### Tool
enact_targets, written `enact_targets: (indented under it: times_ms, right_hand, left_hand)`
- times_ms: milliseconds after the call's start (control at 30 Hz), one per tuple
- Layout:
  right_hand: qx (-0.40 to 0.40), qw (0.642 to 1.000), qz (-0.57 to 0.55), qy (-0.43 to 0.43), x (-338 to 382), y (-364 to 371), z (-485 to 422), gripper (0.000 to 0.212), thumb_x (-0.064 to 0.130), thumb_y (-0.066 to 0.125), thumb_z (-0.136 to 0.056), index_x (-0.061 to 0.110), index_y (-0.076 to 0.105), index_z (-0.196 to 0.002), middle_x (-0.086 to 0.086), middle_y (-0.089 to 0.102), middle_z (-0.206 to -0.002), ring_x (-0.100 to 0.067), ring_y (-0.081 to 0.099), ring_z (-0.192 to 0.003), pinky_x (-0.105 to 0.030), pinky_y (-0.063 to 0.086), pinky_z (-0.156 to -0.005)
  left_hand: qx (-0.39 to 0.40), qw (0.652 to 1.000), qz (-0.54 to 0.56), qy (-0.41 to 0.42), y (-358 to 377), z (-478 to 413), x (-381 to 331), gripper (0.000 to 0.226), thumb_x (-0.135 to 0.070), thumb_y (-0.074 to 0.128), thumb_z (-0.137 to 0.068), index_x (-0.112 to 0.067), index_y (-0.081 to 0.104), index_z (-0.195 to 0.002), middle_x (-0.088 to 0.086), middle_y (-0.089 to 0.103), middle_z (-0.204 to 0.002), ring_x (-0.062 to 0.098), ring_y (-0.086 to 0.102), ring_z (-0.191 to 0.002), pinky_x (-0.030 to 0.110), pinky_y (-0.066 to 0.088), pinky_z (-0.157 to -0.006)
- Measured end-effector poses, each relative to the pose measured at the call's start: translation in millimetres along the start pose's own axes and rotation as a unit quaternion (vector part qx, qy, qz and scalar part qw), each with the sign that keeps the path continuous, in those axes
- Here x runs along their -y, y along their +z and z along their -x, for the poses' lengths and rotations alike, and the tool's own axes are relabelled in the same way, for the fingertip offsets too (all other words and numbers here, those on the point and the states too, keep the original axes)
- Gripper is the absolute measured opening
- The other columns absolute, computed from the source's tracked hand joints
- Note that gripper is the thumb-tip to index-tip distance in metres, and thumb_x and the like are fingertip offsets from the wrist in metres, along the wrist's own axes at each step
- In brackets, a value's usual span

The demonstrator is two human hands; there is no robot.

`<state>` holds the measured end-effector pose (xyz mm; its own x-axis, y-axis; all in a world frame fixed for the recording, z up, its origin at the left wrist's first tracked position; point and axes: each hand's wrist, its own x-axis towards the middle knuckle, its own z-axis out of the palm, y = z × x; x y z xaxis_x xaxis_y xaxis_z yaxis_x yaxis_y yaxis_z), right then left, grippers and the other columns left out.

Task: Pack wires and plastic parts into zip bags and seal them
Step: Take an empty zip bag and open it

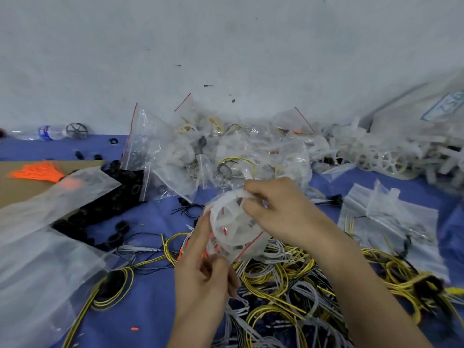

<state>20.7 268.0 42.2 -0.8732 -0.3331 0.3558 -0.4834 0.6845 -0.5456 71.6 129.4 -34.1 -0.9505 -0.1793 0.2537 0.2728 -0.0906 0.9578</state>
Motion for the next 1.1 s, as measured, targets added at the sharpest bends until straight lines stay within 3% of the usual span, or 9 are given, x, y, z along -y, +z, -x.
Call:
enact_targets:
  times_ms: [133, 200, 267, 367, 467, 567, 733, 867, 1100]
  right_hand:
    - [0.061, 0.990, 0.124, 0.040, 4.5, 7.2, -0.6, 0.007, 0.013, 0.048, -0.089, 0.016, 0.053, -0.093, -0.006, 0.058, -0.093, -0.025, 0.052, -0.085, -0.023, 0.034, -0.062]
    - [0.120, 0.987, 0.097, 0.053, 2.9, 5.2, 3.0, 0.037, 0.013, 0.053, -0.087, 0.021, 0.052, -0.124, 0.000, 0.054, -0.126, -0.017, 0.049, -0.112, -0.023, 0.035, -0.079]
    - [0.133, 0.990, -0.015, 0.037, 5.5, -8.4, 7.7, 0.047, 0.011, 0.058, -0.086, 0.029, 0.053, -0.129, 0.010, 0.051, -0.136, -0.003, 0.046, -0.121, -0.012, 0.035, -0.089]
    - [0.081, 0.980, -0.183, 0.002, 4.7, -31.2, 11.7, 0.030, -0.002, 0.059, -0.084, 0.020, 0.070, -0.102, 0.005, 0.071, -0.107, 0.000, 0.063, -0.100, -0.008, 0.045, -0.084]
    - [-0.043, 0.983, -0.169, 0.065, -12.0, -38.5, 7.4, 0.021, -0.001, 0.057, -0.082, 0.013, 0.068, -0.072, 0.000, 0.071, -0.069, -0.009, 0.068, -0.069, -0.018, 0.049, -0.062]
    - [0.043, 0.986, 0.063, 0.146, -28.9, -23.3, 3.9, 0.013, 0.011, 0.059, -0.084, 0.011, 0.070, -0.077, -0.004, 0.071, -0.073, -0.021, 0.067, -0.075, -0.023, 0.047, -0.061]
    - [0.285, 0.927, 0.125, 0.210, -35.5, 25.1, 2.7, 0.036, 0.032, 0.075, -0.077, 0.004, 0.064, -0.098, -0.009, 0.066, -0.098, -0.025, 0.062, -0.086, -0.030, 0.043, -0.066]
    - [0.261, 0.930, 0.171, 0.194, -38.6, 41.2, 0.2, 0.030, 0.012, 0.069, -0.083, 0.005, 0.054, -0.108, -0.013, 0.058, -0.107, -0.027, 0.056, -0.088, -0.032, 0.042, -0.068]
    - [0.212, 0.956, 0.085, 0.187, -45.5, 5.8, 1.9, 0.023, 0.017, 0.070, -0.082, 0.020, 0.060, -0.102, 0.004, 0.051, -0.093, -0.015, 0.050, -0.082, -0.022, 0.035, -0.057]
  left_hand:
    - [0.003, 1.000, -0.025, 0.010, 0.4, 1.2, -0.6, 0.085, 0.019, 0.039, -0.087, -0.058, 0.052, -0.120, 0.040, 0.052, -0.116, 0.020, 0.051, -0.038, 0.024, 0.044, -0.038]
    - [-0.004, 1.000, -0.024, 0.013, -0.5, -0.1, 1.0, 0.086, 0.018, 0.041, -0.086, -0.060, 0.049, -0.121, 0.038, 0.058, -0.107, 0.020, 0.053, -0.039, 0.024, 0.045, -0.039]
    - [-0.012, 0.999, -0.027, 0.022, -1.8, -1.4, 4.4, 0.085, 0.014, 0.044, -0.089, -0.063, 0.044, -0.124, 0.035, 0.057, -0.117, 0.019, 0.056, -0.042, 0.026, 0.049, -0.044]
    - [-0.043, 0.996, -0.043, 0.060, -3.5, -4.6, 15.8, 0.084, 0.004, 0.052, -0.092, -0.073, 0.033, -0.121, 0.001, 0.041, -0.149, 0.012, 0.066, -0.076, 0.024, 0.055, -0.069]
    - [-0.058, 0.985, -0.106, 0.125, -2.2, -5.7, 20.3, 0.090, 0.000, 0.059, -0.089, -0.070, 0.019, -0.129, -0.043, 0.014, -0.147, 0.040, 0.041, -0.131, 0.009, 0.047, -0.073]
    - [-0.061, 0.963, -0.132, 0.229, -2.2, -7.2, 22.8, 0.092, 0.001, 0.062, -0.088, -0.046, 0.009, -0.148, -0.020, -0.004, -0.157, 0.000, 0.043, -0.131, 0.003, 0.045, -0.079]
    - [-0.090, 0.965, -0.098, 0.227, -7.6, -12.0, 26.0, 0.088, -0.035, 0.060, -0.086, -0.055, -0.003, -0.144, -0.022, -0.018, -0.156, 0.010, 0.050, -0.128, 0.012, 0.044, -0.092]
    - [-0.109, 0.969, -0.092, 0.204, -11.4, -16.5, 32.0, 0.091, -0.031, 0.062, -0.085, -0.056, -0.003, -0.144, -0.020, -0.017, -0.156, 0.031, 0.029, -0.142, 0.019, 0.045, -0.097]
    - [-0.088, 0.967, -0.108, 0.216, -9.4, -14.2, 34.6, 0.087, -0.034, 0.061, -0.087, -0.064, -0.002, -0.139, -0.020, -0.013, -0.157, 0.033, 0.039, -0.135, 0.016, 0.047, -0.090]
